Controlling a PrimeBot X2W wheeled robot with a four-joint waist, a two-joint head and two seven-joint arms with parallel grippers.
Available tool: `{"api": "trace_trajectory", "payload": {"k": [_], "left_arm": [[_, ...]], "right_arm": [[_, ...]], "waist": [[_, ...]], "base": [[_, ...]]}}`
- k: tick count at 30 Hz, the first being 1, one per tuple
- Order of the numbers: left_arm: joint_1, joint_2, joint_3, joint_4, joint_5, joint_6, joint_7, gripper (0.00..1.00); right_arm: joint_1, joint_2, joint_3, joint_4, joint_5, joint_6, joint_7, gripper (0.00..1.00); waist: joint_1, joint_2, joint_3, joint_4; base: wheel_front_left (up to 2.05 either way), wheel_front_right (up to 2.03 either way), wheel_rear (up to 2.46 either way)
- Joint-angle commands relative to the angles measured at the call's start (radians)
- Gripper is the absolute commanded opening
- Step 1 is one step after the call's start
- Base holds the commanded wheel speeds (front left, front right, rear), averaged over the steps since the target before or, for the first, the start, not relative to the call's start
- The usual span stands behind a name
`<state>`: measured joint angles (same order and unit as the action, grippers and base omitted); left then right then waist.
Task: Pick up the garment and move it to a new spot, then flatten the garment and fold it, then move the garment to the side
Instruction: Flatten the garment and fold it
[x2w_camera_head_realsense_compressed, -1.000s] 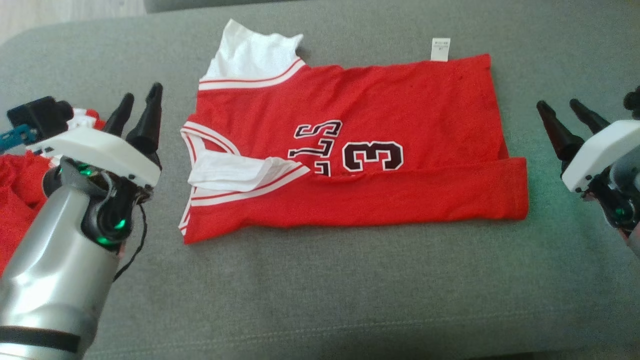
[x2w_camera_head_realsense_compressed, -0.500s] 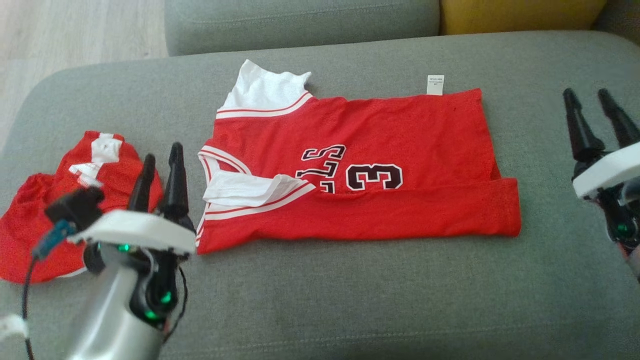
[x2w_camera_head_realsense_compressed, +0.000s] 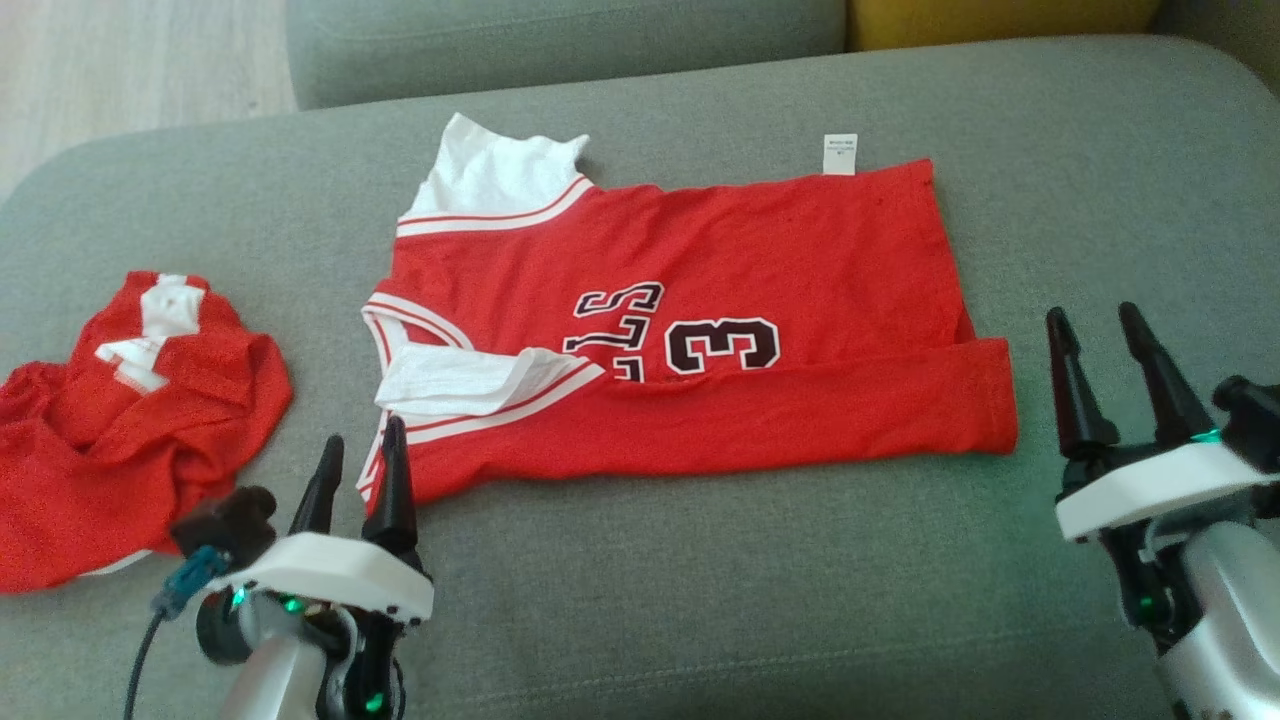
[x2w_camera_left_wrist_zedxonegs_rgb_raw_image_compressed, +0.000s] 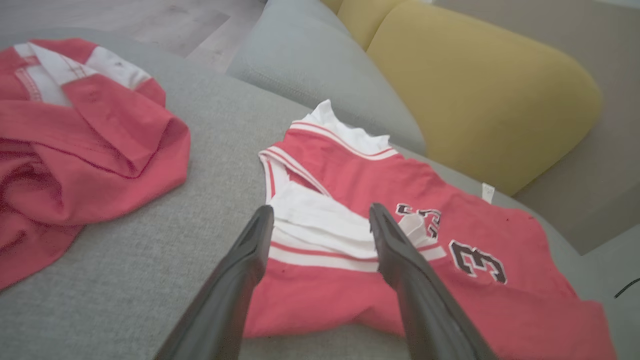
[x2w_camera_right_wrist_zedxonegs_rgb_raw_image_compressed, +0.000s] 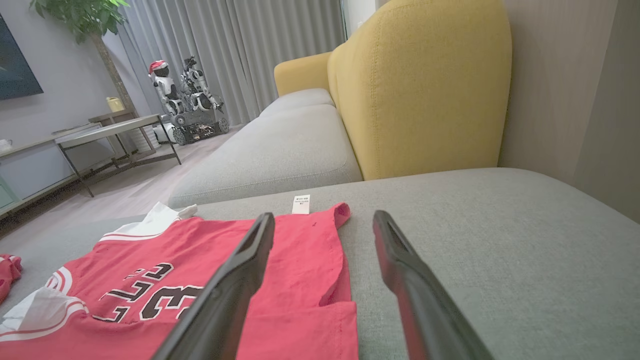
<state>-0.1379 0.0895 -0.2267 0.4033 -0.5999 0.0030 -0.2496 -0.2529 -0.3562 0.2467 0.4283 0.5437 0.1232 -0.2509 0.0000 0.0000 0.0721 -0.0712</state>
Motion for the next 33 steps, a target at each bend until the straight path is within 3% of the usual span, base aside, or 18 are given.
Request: {"api": "trace_trajectory", "payload": {"k": [1, 18, 23, 24, 25, 28, 33], "left_arm": [[-0.049, 0.007, 0.040, -0.016, 0.020, -0.001, -0.012, 1.00], [-0.189, 0.018, 0.024, 0.375, 0.144, 0.096, 0.029, 1.00], [-0.219, 0.018, -0.003, 0.438, 0.153, 0.076, 0.050, 1.00], [-0.224, 0.017, -0.010, 0.449, 0.153, 0.064, 0.055, 0.44], [-0.229, 0.016, -0.017, 0.454, 0.153, 0.052, 0.055, 0.00], [-0.242, 0.015, -0.023, 0.452, 0.153, 0.031, 0.036, 0.00], [-0.256, 0.020, -0.007, 0.393, 0.160, 0.033, -0.004, 0.00]], "right_arm": [[-0.005, -0.004, 0.005, -0.036, -0.013, 0.008, -0.011, 1.00], [0.014, 0.069, -0.057, -0.128, -0.088, 0.008, 0.022, 1.00], [0.017, 0.069, -0.066, -0.140, -0.097, 0.008, 0.029, 1.00], [0.018, 0.069, -0.070, -0.140, -0.098, 0.008, 0.032, 1.00], [0.019, 0.070, -0.076, -0.137, -0.099, 0.008, 0.036, 1.00], [0.021, 0.080, -0.096, -0.115, -0.103, 0.008, 0.068, 1.00], [0.015, 0.120, -0.129, -0.055, -0.096, 0.008, 0.142, 1.00]], "waist": [[0.0000, 0.0000, 0.007, -0.007], [0.0000, 0.0000, 0.051, -0.061], [0.0000, 0.0000, 0.061, -0.063], [0.0000, 0.0000, 0.062, -0.062], [0.0000, 0.0000, 0.062, -0.060], [0.0000, 0.0000, 0.061, -0.054], [0.0000, 0.0000, 0.059, -0.036]], "base": [[0.00, 0.00, 0.00], [0.00, 0.00, 0.00], [0.00, 0.00, 0.00], [0.00, 0.00, 0.00], [0.00, 0.00, 0.00], [0.00, 0.00, 0.00], [0.00, 0.00, 0.00]]}}
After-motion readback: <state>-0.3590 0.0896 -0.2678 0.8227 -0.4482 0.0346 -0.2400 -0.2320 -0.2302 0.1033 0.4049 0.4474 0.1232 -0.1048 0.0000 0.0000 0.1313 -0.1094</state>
